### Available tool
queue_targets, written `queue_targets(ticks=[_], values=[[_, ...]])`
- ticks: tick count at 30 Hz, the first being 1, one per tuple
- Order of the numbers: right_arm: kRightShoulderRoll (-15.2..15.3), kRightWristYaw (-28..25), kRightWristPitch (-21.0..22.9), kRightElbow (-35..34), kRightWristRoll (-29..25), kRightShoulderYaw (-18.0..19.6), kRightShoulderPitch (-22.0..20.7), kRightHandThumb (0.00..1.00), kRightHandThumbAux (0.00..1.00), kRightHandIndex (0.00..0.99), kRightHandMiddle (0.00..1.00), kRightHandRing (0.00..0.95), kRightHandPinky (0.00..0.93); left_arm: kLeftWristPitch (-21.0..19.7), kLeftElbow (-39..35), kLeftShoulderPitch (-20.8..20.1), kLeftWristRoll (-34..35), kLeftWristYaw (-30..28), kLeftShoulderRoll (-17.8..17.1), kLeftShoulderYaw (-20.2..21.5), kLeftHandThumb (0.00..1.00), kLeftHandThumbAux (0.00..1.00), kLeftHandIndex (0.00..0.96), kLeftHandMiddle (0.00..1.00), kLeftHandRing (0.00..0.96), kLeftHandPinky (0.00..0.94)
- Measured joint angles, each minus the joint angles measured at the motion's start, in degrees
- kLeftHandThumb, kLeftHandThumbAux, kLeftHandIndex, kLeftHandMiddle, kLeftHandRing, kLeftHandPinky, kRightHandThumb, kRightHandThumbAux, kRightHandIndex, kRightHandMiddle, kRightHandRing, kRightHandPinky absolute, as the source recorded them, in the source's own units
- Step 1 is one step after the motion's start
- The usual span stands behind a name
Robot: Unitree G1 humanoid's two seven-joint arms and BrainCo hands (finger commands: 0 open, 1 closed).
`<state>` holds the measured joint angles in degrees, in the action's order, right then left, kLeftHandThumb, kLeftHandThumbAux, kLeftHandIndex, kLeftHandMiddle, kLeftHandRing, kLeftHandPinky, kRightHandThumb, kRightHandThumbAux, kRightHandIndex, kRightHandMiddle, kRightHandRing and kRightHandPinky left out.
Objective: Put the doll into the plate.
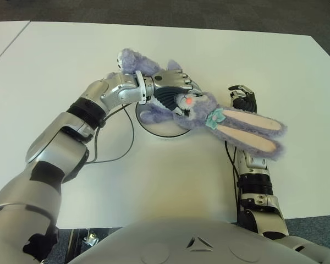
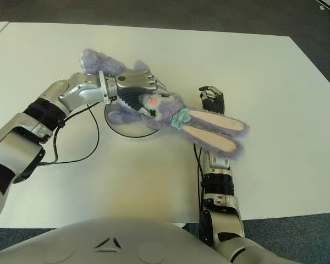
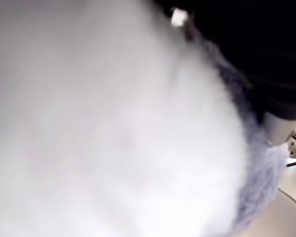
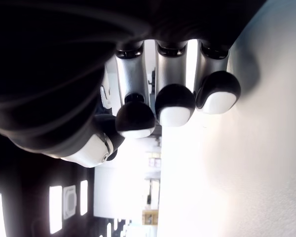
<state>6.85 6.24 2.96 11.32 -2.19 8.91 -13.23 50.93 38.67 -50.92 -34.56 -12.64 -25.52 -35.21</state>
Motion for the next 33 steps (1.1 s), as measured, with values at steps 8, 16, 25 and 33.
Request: queue_targets(ticks=[8, 16, 25, 33], values=[[0.0, 0.0, 0.1, 0.1, 0.0, 0.0, 0.3, 0.726, 0.711, 0.441, 0.882, 0.883, 0.891, 0.3, 0.0, -0.1, 3.0, -5.6, -0.3, 0.1, 0.258, 0.338, 0.0, 0.008, 0.042, 0.07], [0.1, -0.1, 0.1, 0.1, 0.0, 0.1, 0.3, 0.726, 0.711, 0.441, 0.882, 0.883, 0.892, 0.2, -1.1, 0.7, 11.3, -13.9, -0.8, 1.1, 0.231, 0.285, 0.0, 0.0, 0.002, 0.004], [0.2, -0.3, 0.1, 0.3, 0.0, 0.1, 0.2, 0.725, 0.711, 0.441, 0.884, 0.888, 0.899, -2.2, -3.1, 3.6, 18.0, -17.7, -0.4, 4.0, 0.248, 0.223, 0.0, 0.0, 0.0, 0.0], [0.2, -0.3, 0.1, 0.3, 0.1, 0.0, 0.1, 0.724, 0.711, 0.441, 0.888, 0.891, 0.902, -3.6, -4.8, 5.4, 19.4, -18.2, -0.1, 6.1, 0.273, 0.208, 0.0, 0.0, 0.0, 0.0]])
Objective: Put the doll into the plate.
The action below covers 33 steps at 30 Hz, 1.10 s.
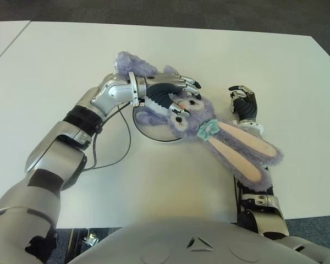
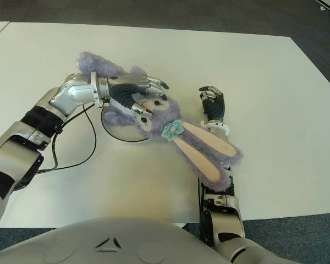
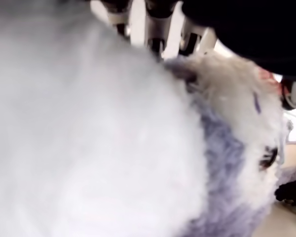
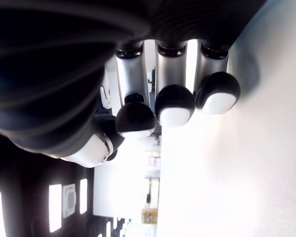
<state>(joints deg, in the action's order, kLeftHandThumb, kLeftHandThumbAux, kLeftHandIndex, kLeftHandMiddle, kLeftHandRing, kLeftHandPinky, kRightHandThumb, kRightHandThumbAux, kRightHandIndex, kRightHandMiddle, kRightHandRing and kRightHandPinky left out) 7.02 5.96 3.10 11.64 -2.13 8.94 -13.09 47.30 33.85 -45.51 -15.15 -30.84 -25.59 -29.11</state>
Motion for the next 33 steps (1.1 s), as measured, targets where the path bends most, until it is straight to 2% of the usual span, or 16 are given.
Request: queue_targets(ticks=[16, 22, 33], values=[[0.0, 0.7, 0.0, 0.1, 0.6, -0.3, -0.1, 0.721, 0.712, 0.44, 0.89, 0.903, 0.906, -1.1, -2.3, 2.7, 0.6, 0.2, 0.8, 3.4, 0.274, 0.151, 0.0, 0.0, 0.0, 0.0], [0.1, 0.8, 0.0, 0.1, 0.8, -0.4, -0.1, 0.719, 0.712, 0.44, 0.889, 0.896, 0.899, -0.1, -2.7, 4.2, 0.5, 2.1, 1.4, 4.9, 0.27, 0.148, 0.0, 0.0, 0.0, 0.0], [0.1, 1.0, 0.1, 0.1, 1.2, -0.7, -0.1, 0.722, 0.712, 0.44, 0.889, 0.897, 0.906, 1.6, -3.3, 4.9, -2.6, 6.9, 1.7, 6.5, 0.336, 0.145, 0.0, 0.0, 0.0, 0.0]])
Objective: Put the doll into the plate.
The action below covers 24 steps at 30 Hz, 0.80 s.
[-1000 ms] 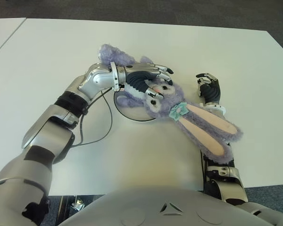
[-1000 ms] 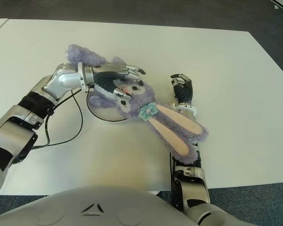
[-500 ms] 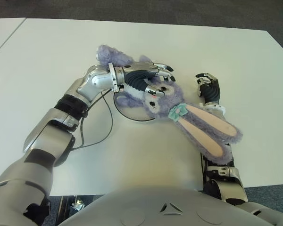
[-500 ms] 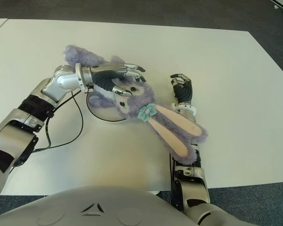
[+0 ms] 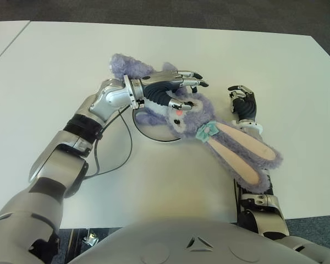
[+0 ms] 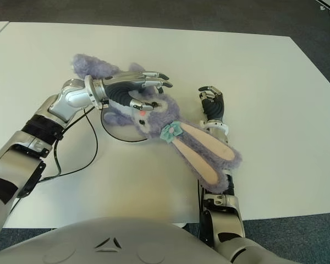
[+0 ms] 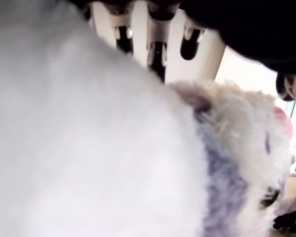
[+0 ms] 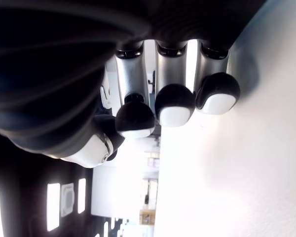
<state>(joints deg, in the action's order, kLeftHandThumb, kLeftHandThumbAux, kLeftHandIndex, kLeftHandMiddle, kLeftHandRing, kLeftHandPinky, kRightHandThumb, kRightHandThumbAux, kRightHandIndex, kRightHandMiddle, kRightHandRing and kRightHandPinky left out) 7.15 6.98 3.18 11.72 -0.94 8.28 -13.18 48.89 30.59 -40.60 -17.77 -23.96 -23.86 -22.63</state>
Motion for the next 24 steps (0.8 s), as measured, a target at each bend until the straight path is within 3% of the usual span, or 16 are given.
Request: queue_targets(ticks=[13, 20, 24], values=[[0.6, -0.2, 0.0, 0.3, 0.5, -0.5, -0.1, 0.718, 0.713, 0.44, 0.886, 0.903, 0.904, 3.8, 0.2, 1.2, -3.4, 7.6, 0.5, 2.3, 0.363, 0.124, 0.0, 0.0, 0.0, 0.0], [0.8, -0.2, 0.1, 0.3, 0.7, -0.6, -0.2, 0.718, 0.713, 0.44, 0.884, 0.902, 0.903, 3.6, -2.2, 2.7, -3.6, 10.0, 0.9, 4.5, 0.369, 0.104, 0.0, 0.0, 0.0, 0.0], [0.9, -0.3, 0.2, 0.3, 0.7, -0.6, -0.2, 0.718, 0.713, 0.44, 0.883, 0.902, 0.903, 3.7, -3.7, 3.9, -6.8, 14.1, 1.3, 6.0, 0.349, 0.1, 0.0, 0.0, 0.0, 0.0]])
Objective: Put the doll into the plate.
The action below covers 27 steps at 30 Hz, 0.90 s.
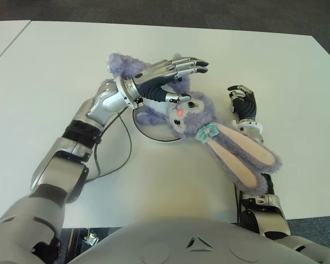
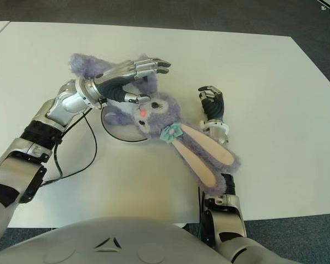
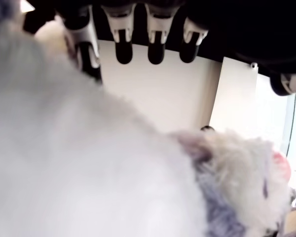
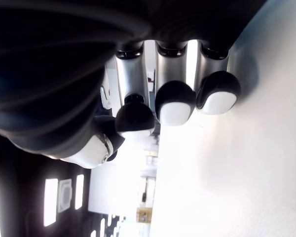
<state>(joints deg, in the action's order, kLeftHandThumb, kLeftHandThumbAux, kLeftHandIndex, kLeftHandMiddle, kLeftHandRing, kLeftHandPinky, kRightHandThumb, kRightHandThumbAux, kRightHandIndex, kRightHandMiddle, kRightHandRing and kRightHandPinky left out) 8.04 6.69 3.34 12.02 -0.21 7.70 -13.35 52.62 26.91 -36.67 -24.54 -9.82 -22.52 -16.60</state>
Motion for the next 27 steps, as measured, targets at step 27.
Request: queue_targets(ticks=[27], values=[[0.2, -0.2, 0.0, 0.9, 0.3, 0.1, -0.7, 0.719, 0.712, 0.44, 0.882, 0.901, 0.908, 1.3, -2.1, 0.7, -17.3, 22.9, -0.7, 2.0, 0.176, 0.119, 0.0, 0.0, 0.0, 0.0]])
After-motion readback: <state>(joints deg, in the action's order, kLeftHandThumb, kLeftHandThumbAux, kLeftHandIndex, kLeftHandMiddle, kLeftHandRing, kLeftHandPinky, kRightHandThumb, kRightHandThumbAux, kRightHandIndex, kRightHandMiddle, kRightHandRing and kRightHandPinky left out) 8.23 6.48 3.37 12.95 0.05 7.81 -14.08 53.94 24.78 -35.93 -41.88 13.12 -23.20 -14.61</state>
